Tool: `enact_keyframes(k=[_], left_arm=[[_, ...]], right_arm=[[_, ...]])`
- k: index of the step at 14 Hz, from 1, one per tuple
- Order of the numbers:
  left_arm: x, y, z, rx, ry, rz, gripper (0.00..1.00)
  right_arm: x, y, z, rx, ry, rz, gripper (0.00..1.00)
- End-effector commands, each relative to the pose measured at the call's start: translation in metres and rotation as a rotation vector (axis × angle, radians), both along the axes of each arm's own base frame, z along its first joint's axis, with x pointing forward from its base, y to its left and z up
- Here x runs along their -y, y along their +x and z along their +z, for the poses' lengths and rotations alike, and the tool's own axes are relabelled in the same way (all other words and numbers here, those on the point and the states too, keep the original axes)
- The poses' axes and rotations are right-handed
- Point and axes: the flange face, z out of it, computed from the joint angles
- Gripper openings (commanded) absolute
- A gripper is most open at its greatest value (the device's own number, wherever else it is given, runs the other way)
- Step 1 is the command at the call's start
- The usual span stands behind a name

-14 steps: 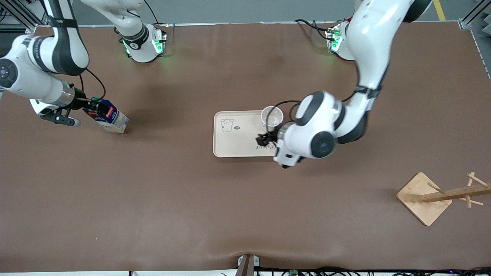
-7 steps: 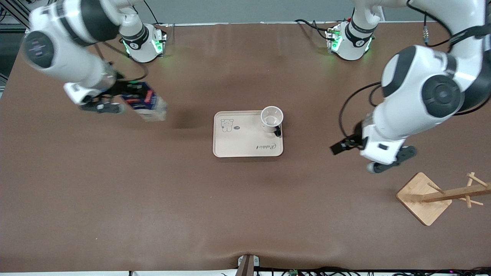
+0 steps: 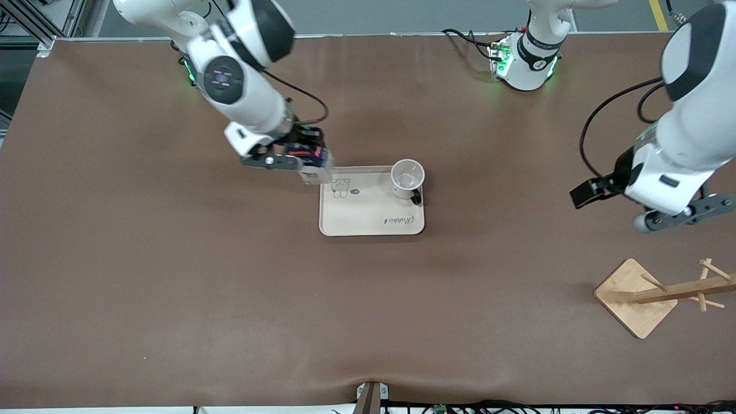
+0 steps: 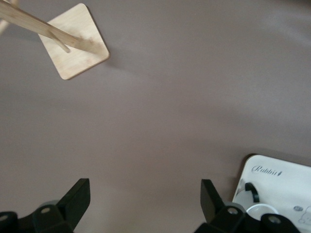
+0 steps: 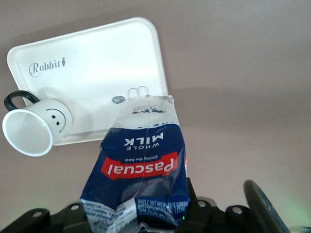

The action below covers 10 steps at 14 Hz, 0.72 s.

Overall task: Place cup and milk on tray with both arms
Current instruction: 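Release the mug and withdraw the left gripper while the right gripper lifts milk, then lower the milk carton onto the tray beside the mug, open the right gripper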

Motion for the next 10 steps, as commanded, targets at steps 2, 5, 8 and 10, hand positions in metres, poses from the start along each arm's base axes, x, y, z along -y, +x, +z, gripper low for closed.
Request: enact_keyframes(k=[2,5,8,10], left_arm=[[-0.028,-0.014,0.016,-0.003,0.025,-0.008,1.00],[-0.030,-0.035,0.053,0.056,0.023,-0.007,1.00],[-0.029,-0.060,0.057,0.036,0.030,-0.022,1.00],[-0.026,-0.068,0.055,0.026,0.004,-0.045,1.00]], right_arm=[[-0.036,-0.002,-0.028,0.020,-0.017,0.000,0.00],[-0.047,0.004,-0.053,0.079,-0.028,0.019,0.00],[-0.052,0.007,-0.064,0.100,-0.025,0.019,0.00],[-0.044,0.014,-0.082,0.072,-0.055,-0.048,0.44]])
